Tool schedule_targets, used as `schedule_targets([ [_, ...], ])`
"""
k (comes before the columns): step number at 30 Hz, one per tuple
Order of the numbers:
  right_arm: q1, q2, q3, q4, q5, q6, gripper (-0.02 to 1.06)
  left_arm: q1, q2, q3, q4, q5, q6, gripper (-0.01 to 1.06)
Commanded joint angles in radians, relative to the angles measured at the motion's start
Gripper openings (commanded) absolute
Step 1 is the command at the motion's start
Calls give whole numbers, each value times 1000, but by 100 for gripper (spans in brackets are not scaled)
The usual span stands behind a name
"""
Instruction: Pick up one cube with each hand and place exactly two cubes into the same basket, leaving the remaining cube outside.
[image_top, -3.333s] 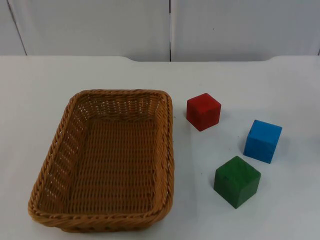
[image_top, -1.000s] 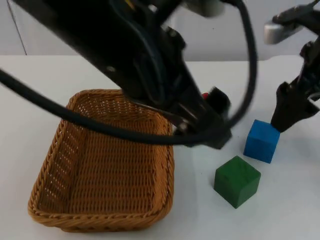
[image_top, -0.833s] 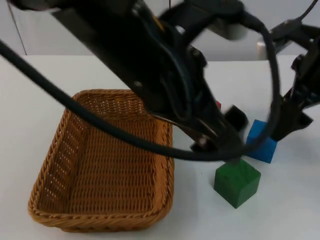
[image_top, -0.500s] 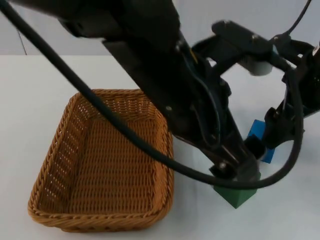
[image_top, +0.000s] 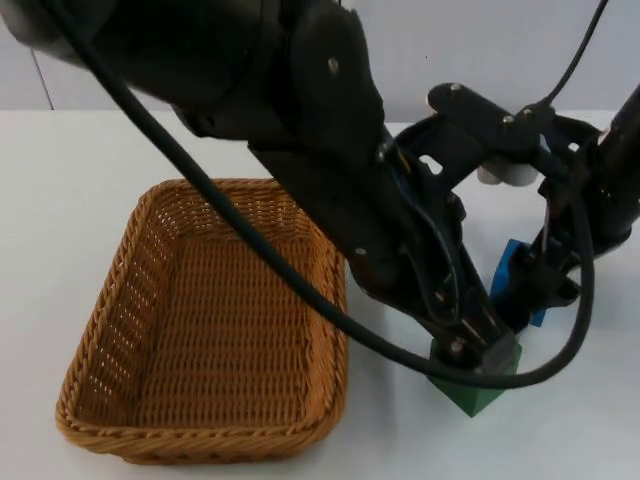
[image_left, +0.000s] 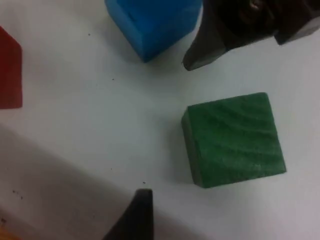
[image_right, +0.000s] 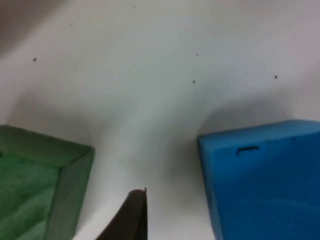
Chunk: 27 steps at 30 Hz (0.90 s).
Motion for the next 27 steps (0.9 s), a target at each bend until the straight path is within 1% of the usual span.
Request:
schedule_targets([
  [1, 5, 5, -4, 3, -17, -20, 105, -5, 21, -4, -3, -27, -6, 105],
  [4, 5, 11, -4, 3, -36, -20, 105, -5, 39, -4, -6, -46, -6, 105],
  [6, 5, 11, -4, 3, -56, -22, 105, -5, 52, -4, -8, -76, -6, 105],
  [11, 5, 13, -4, 3, -75, -30, 105, -5, 65, -4, -51, -109, -4, 105],
  [14, 5, 22, -4, 3, -80, -34, 105, -7, 65, -4, -51, -116, -3, 105],
  [16, 5, 40, -4, 3, -80, -34, 105, -7, 72, -4, -76, -124, 0, 105],
  [23, 5, 54, -4, 5, -86, -34, 105, -7, 131, -4, -105, -127, 5, 105],
  [25, 5, 57, -4, 5, -91, -34, 103, -7, 143, -4, -107, -154, 5, 105],
  [27, 5, 62, -4, 5, -96, -34, 99, -9, 151, -4, -109, -184, 5, 105],
])
